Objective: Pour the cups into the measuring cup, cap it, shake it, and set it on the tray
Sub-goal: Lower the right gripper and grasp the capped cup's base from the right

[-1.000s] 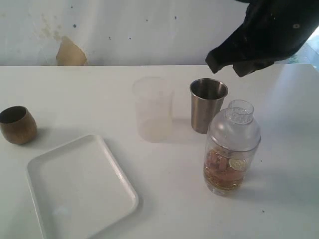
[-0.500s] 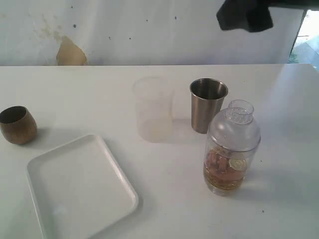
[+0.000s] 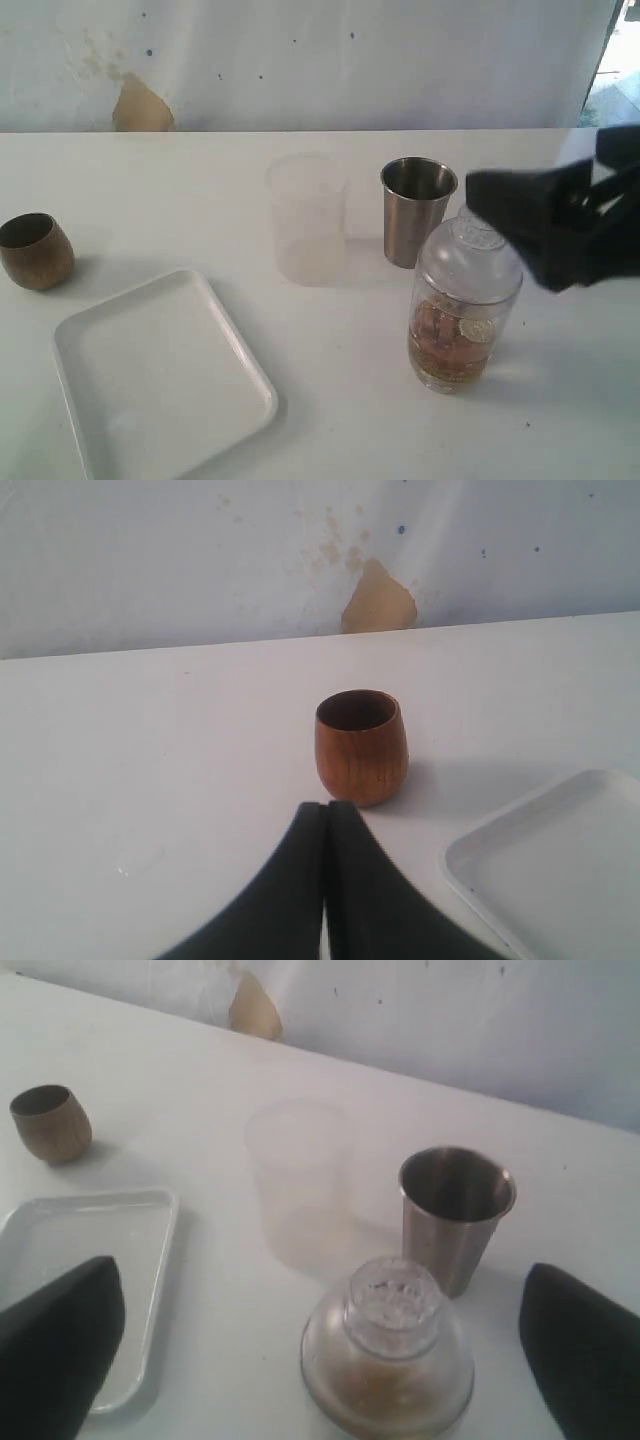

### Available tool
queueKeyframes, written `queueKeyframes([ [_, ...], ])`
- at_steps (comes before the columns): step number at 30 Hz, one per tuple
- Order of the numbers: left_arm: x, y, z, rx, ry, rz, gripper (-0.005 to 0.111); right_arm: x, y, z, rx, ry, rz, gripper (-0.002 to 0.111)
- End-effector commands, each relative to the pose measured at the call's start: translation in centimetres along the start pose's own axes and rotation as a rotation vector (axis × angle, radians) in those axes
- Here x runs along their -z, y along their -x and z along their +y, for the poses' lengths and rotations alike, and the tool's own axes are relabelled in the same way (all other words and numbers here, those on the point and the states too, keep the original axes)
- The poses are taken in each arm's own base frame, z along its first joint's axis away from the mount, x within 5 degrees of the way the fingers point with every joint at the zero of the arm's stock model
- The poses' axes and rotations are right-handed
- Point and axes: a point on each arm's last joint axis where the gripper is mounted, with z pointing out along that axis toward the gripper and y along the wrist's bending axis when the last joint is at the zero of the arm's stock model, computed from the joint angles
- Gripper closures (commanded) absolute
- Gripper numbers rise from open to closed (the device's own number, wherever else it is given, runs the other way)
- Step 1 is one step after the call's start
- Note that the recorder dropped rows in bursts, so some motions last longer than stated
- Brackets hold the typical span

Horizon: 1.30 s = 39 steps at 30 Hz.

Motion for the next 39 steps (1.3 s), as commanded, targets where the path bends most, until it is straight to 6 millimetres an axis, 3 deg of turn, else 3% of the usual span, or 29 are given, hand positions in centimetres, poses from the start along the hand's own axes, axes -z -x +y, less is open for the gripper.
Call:
queueKeyframes([
  [1, 0.0, -0.1, 0.0, -0.001, 0.001, -0.006, 0.107, -1.5, -2.9, -0.1, -0.018, 0.012, -0.058, 0.003],
  [16, 0.0, -0.1, 0.0, -0.001, 0.001, -0.006, 0.107, -4.7, -11.4, -0.4, -0.056, 0.024, -0.024, 0.003],
  [19, 0.0, -0.1, 0.0, -0.001, 0.001, -0.006, 0.107, -5.7, -12.0, -0.7, -0.109, 0.001, -0.01, 0.003],
  [23, 0.0, -0.1, 0.0, -0.001, 0.001, -0.006, 0.107, -7.1, -13.3, -0.8, -0.058, -0.015, 0.059, 0.003],
  [39, 0.0, -0.1, 0.0, -0.001, 0.001, -0.006, 0.107, -12.0, -16.1, -1.8, 0.009, -0.113, -0.003, 0.003],
])
